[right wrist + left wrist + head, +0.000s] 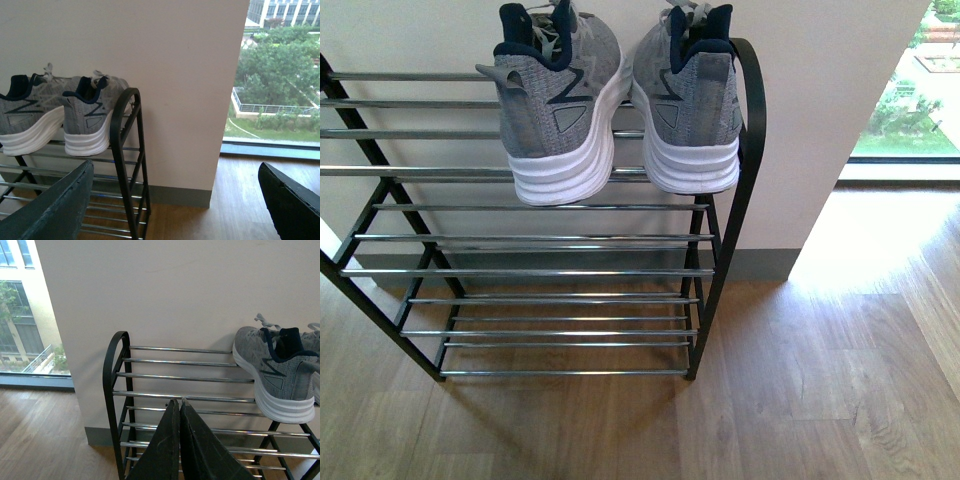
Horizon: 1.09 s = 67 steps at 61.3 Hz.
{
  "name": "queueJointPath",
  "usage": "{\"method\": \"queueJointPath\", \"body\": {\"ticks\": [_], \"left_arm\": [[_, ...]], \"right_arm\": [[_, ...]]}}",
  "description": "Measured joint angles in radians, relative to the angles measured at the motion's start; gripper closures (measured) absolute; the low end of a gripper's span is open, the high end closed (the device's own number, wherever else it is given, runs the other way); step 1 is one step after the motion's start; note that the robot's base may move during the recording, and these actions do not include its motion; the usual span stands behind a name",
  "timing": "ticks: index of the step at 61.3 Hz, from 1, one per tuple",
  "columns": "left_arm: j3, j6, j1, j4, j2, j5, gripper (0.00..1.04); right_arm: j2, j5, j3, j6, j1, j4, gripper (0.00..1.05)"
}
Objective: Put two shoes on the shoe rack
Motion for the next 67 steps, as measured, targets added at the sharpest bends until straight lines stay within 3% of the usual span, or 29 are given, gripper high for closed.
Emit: {"method": "queueJointPath", "body": {"ticks": [17,49,67], "left_arm": [[0.0,0.0,0.0,0.0,-0.001,0.0,1.03],[0.0,0.001,0.0,0.0,-0.001,0.0,0.08],[0.0,0.003,0.0,0.0,-0.001,0.001,0.09]], "right_arm": [[-0.001,0.001,0.0,0.0,0.0,0.0,0.09],[-0.001,-0.001,0.0,0.0,0.0,0.0,0.09],[-0.001,0.002,0.0,0.0,0.0,-0.002,0.09]]}}
